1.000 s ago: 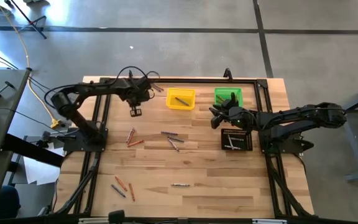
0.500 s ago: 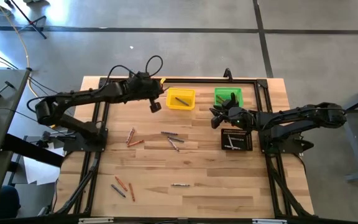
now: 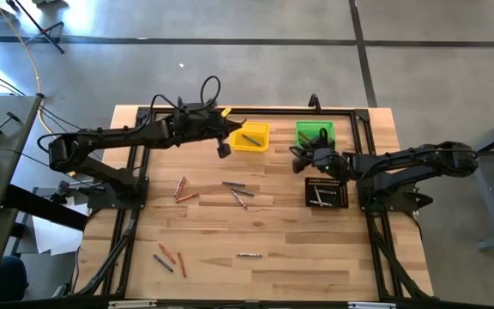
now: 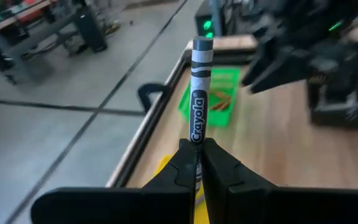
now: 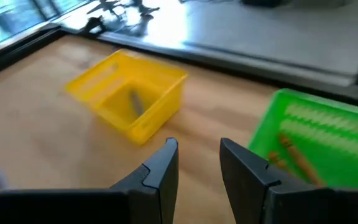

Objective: Sort crayons
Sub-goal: Put the gray crayon into the black bin

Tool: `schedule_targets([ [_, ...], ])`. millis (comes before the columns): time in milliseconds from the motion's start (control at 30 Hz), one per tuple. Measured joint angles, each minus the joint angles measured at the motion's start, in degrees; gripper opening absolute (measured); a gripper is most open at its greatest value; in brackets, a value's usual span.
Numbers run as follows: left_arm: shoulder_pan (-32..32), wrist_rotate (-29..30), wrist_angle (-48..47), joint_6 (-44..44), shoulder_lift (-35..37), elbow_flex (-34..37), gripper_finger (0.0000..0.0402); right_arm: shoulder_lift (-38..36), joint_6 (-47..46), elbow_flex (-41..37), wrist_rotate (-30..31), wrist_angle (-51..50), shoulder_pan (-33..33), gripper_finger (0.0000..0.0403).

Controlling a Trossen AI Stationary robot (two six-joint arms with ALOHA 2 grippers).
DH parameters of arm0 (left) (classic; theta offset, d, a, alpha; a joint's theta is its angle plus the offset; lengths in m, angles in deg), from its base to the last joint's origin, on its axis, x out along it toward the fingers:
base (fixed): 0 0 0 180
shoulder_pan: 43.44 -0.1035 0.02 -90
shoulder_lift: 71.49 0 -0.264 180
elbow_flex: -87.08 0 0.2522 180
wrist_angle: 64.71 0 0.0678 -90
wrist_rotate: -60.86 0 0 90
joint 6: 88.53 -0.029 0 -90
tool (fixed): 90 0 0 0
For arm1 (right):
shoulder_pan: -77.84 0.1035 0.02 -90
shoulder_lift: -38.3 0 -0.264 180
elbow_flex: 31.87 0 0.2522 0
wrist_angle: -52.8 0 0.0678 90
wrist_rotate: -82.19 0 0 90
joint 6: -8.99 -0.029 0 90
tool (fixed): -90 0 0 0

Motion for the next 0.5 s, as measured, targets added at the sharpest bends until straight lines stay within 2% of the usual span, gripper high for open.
schedule_targets([
  [133,0.4,-4.8,3.1,4.6,0.0,0.0,0.0,0.0,1.6,0.0,3.1,0.2,-2.5,0.0112],
  [267,1.9,-8.2,6.6,8.1,0.0,0.0,0.0,0.0,3.4,0.0,-0.5,0.7,-5.6,0.0112],
  [367,3.7,-8.6,8.9,8.5,-0.9,0.0,0.0,0.0,6.5,0.0,-6.4,4.3,-7.1,0.0112],
  [500,6.1,-6.9,10.7,8.9,-3.3,-0.1,0.0,-0.9,15.9,0.0,-22.8,18.2,-7.4,0.0112],
])
